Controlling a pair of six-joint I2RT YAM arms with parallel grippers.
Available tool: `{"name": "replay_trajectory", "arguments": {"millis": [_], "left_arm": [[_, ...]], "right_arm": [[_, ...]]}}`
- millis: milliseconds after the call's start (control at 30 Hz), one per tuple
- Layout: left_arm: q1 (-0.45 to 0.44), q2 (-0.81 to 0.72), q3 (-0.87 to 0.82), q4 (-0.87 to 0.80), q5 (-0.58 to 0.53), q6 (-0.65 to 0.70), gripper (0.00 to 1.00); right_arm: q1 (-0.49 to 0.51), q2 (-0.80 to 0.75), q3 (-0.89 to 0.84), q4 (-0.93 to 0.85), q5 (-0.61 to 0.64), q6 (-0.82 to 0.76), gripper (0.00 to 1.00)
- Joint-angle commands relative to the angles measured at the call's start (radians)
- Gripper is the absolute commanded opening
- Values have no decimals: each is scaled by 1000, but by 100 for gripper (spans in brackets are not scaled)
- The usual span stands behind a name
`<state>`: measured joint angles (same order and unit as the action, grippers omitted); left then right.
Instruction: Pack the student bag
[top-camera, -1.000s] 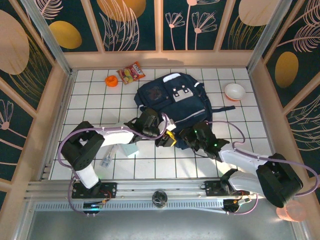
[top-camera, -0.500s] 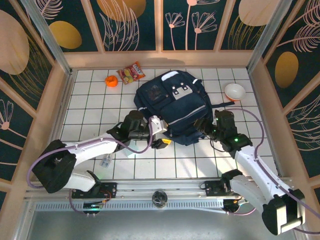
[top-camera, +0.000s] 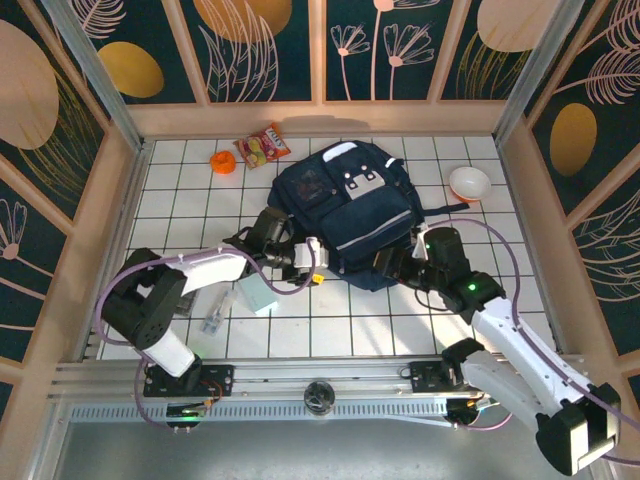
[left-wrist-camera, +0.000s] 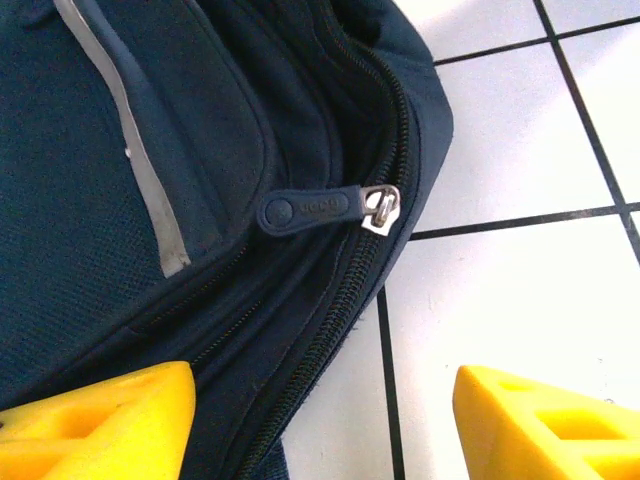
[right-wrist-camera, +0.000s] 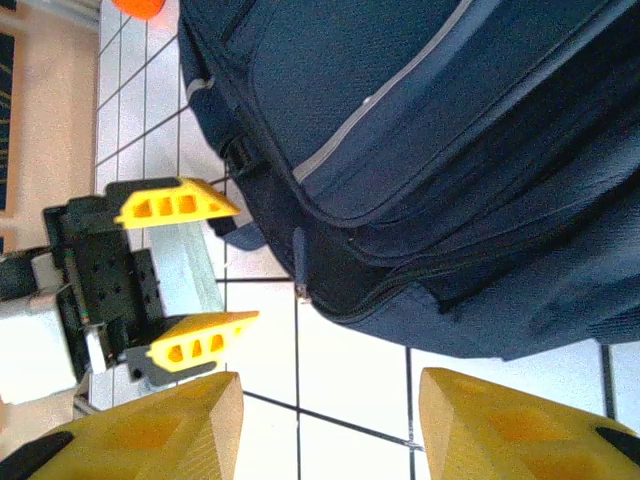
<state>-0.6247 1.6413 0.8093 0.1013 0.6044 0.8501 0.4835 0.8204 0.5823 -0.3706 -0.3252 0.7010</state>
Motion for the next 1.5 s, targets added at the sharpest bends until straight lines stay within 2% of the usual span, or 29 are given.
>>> {"name": "replay_trajectory", "arguments": {"millis": [0,400,567,767,1133,1467], "left_arm": [[-5,27,9,70,30,74,64],[-31,114,-34,177,-18,92,50],[-41,96,-75,284,-24,42,21],[-44,40,-138,403,12,9,1],[-59,8,-181,513,-1,-18,0],[-60,2,-176,513,-10,-35,0]], "right_arm": [[25,54,4,76,-29,21,50],[78,257,103,139,8,13,50],[108,317,159,79,95,16,50],[155,419,233,32,184,20,50],[244,655,390,-37,276,-15,52],[284,680,408,-88,369,2,53]]}}
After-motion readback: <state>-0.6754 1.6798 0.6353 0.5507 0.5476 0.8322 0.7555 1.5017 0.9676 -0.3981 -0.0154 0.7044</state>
